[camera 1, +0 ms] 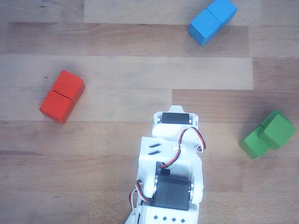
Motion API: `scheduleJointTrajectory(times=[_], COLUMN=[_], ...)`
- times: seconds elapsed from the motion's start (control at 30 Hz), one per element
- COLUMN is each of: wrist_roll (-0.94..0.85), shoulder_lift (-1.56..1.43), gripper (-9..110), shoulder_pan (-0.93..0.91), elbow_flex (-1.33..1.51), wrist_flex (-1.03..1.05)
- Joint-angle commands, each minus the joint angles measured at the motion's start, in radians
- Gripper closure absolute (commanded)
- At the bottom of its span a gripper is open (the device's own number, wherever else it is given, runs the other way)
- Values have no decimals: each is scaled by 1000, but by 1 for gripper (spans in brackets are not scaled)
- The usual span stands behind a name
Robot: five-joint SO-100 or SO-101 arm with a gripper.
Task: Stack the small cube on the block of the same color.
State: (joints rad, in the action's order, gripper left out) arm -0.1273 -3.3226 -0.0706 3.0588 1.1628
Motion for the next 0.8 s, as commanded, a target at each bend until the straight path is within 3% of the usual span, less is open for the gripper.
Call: scheduleJointTrajectory(times=[0.0, 0.77], wrist_roll=[54, 78], shoulder_lift=[-115, -135], gripper=[102, 102], shoulder_pan=[11, 51], elbow_flex=[-3, -8], wrist_flex=[77, 147])
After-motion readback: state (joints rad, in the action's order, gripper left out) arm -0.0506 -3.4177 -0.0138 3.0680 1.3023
